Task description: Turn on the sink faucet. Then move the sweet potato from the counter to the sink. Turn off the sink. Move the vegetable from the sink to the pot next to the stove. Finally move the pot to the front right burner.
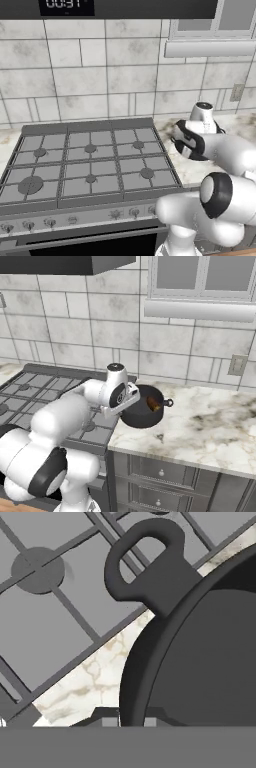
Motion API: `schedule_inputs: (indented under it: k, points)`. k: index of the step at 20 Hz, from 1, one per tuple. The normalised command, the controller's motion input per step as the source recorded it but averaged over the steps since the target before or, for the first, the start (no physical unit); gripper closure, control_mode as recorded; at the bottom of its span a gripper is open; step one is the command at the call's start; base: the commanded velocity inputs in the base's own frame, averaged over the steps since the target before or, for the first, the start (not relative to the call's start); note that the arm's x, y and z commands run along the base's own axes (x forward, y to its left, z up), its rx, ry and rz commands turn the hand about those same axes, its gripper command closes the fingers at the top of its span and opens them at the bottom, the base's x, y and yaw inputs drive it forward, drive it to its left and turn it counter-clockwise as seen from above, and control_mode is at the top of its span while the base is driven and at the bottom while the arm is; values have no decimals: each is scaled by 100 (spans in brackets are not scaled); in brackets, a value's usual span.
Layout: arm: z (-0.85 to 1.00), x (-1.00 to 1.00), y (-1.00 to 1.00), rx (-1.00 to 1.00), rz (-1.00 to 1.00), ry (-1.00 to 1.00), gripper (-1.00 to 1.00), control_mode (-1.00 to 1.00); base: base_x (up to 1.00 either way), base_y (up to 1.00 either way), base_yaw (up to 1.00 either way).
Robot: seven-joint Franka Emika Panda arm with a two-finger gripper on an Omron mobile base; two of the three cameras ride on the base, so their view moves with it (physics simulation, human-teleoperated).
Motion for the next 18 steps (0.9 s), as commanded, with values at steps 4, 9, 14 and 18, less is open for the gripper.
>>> schedule_inputs:
  k: [4, 9, 14, 18]
  points:
    - [8, -23, 82, -3, 11, 3, 100, -100, 0, 0, 0]
    - [4, -23, 83, -2, 10, 2, 100, -100, 0, 0, 0]
    - [0, -28, 82, -1, 10, 0, 100, -100, 0, 0, 0]
    - [0, -28, 72, 0, 8, 0, 100, -100, 0, 0, 0]
